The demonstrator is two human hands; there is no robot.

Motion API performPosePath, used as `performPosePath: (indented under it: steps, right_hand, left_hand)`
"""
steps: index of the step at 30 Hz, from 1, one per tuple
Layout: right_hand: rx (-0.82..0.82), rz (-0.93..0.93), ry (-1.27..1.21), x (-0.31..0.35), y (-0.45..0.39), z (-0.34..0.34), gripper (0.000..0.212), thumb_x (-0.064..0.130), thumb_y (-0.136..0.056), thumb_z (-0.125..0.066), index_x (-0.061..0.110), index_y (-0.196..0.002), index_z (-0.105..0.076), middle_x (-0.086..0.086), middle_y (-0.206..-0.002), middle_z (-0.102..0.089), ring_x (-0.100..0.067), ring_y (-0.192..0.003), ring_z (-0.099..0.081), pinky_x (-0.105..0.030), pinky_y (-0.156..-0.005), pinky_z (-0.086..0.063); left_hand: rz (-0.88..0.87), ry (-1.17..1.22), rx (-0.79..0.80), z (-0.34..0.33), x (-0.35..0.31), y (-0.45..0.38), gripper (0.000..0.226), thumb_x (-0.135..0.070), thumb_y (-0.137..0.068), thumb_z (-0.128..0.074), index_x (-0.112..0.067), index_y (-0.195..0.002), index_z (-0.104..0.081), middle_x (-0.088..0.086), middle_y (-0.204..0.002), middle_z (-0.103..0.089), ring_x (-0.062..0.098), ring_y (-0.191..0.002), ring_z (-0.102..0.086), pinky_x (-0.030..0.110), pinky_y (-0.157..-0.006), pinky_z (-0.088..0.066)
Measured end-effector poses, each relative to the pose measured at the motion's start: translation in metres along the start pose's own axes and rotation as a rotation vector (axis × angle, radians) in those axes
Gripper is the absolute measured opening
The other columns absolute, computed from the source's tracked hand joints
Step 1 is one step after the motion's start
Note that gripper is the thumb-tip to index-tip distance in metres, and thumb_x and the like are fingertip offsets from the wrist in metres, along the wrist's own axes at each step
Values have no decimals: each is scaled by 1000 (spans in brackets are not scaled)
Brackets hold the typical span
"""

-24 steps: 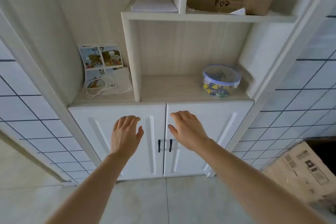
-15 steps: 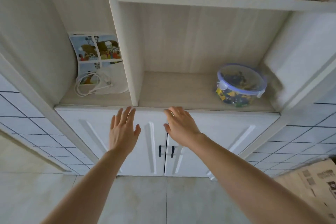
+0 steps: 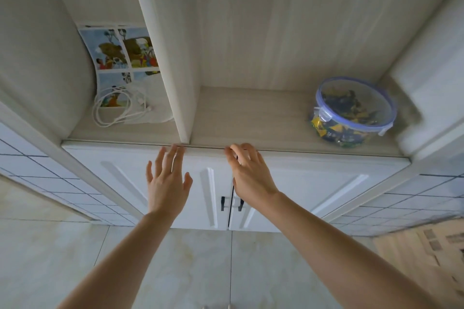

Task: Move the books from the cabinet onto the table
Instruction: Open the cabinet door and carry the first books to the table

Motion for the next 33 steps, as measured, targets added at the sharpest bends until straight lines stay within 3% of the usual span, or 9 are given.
performPosePath:
  steps: [4,9,15,18,21,25,28,33]
  right_hand:
    - [9,-9,-28,0,3,-1,63,-5,-63,-68,0,-124,-56,-12,-129,-54,-44,-123,-47,-45,-99,-45]
    - [33,8,-122,8,18,-4,56,0,-76,-64,-5,-130,-50,-20,-126,-56,-37,-130,-46,-38,-90,-51]
    - [80,-68,-281,19,24,12,28,29,-95,-51,7,-111,-53,-8,-105,-55,-28,-84,-58,-34,-70,-46]
    - [120,-133,-402,25,26,17,26,36,-95,-52,10,-92,-56,-4,-84,-59,-22,-71,-57,-32,-64,-47]
    - [252,-209,-560,35,40,15,32,40,-94,-55,9,-87,-61,-2,-70,-61,-17,-60,-57,-29,-56,-46]
    - [365,-258,-672,61,69,1,38,43,-90,-60,9,-77,-68,-9,-74,-69,-23,-70,-65,-36,-68,-52]
    - [405,-300,-717,84,85,-6,36,45,-87,-63,21,-61,-60,-1,-65,-63,-17,-67,-61,-29,-63,-46]
    - [493,-372,-825,127,107,-18,38,46,-84,-67,8,-82,-68,-6,-84,-72,-21,-81,-71,-43,-83,-57]
  left_hand:
    - [25,5,-7,-1,-2,4,61,-24,-91,-58,-15,-146,-34,5,-156,-31,27,-147,-19,55,-116,-20]
    - [34,4,-24,-1,-1,15,58,-25,-92,-55,-14,-145,-35,6,-155,-33,27,-147,-20,55,-115,-24]
    - [45,34,-57,5,2,38,50,-27,-94,-53,-12,-140,-40,8,-152,-38,28,-146,-23,55,-113,-28]
    - [40,46,-87,10,5,53,45,-28,-95,-49,-10,-135,-44,10,-148,-42,29,-145,-26,55,-112,-30]
    - [24,88,-122,17,9,71,39,-27,-95,-48,-8,-128,-49,11,-142,-48,30,-143,-30,53,-112,-31]
    - [1,166,-169,29,24,97,34,-31,-95,-48,-8,-119,-52,11,-132,-54,30,-140,-34,50,-112,-32]
    - [-8,217,-182,42,37,112,38,-42,-96,-43,-10,-114,-53,8,-128,-55,27,-137,-36,45,-111,-32]
    - [-50,294,-128,59,67,133,41,-48,-95,-43,-13,-112,-55,7,-129,-56,26,-134,-39,49,-111,-33]
Point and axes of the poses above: each hand's wrist, its own y-axis away from the middle knuckle, its own z-axis out of the back of the hand, x = y × z, the point moved 5 cm from there along -y, towards the middle knuckle
